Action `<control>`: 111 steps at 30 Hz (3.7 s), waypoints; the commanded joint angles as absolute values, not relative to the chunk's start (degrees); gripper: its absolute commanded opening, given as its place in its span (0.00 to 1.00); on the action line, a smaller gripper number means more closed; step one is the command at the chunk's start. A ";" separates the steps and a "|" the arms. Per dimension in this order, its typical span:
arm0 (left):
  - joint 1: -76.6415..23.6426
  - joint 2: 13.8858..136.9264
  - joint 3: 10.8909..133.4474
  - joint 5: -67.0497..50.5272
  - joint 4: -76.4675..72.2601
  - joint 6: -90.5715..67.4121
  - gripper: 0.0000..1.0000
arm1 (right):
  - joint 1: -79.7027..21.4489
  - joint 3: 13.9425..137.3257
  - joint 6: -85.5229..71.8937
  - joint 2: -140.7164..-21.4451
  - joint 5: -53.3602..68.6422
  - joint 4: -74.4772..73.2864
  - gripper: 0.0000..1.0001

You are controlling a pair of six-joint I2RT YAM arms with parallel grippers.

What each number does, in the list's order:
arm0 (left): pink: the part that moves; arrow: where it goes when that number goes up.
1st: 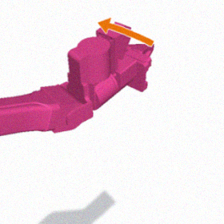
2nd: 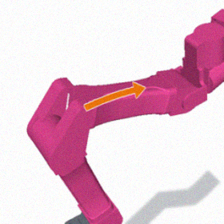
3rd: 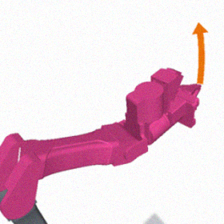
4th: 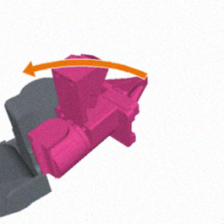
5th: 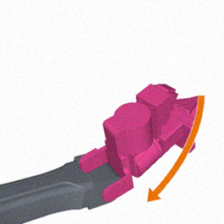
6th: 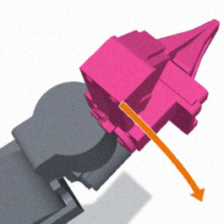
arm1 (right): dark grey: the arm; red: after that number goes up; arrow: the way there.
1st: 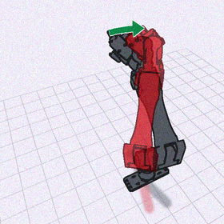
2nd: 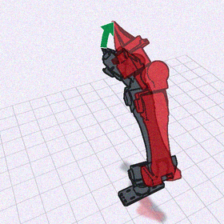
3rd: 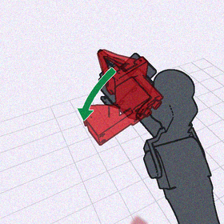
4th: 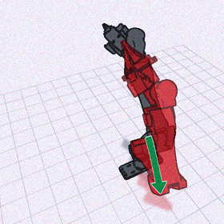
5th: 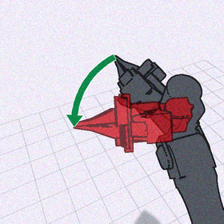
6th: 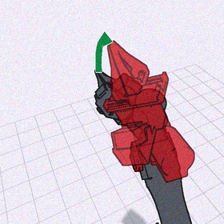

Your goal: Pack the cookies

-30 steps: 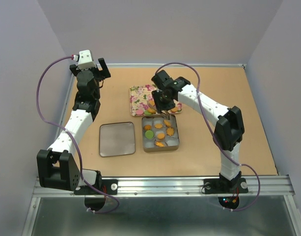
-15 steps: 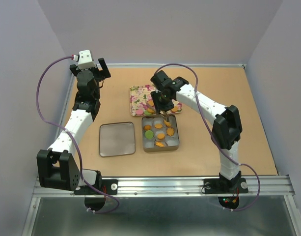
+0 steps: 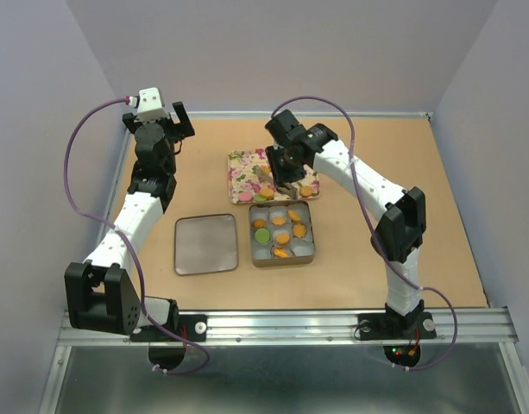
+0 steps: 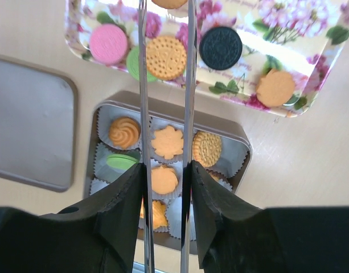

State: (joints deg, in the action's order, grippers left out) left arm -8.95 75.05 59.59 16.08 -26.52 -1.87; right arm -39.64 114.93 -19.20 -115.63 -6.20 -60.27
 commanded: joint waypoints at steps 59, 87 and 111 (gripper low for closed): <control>-11.51 72.86 59.77 18.19 -28.39 0.97 0.99 | -46.06 79.10 -26.81 -82.88 19.77 -58.36 0.38; -11.60 73.30 59.77 18.11 -28.48 0.97 0.99 | -46.14 83.05 -26.10 -82.79 15.47 -60.38 0.57; -11.95 72.77 59.68 18.11 -28.39 0.88 0.99 | -40.70 118.12 -20.21 -105.81 -5.00 -70.93 0.57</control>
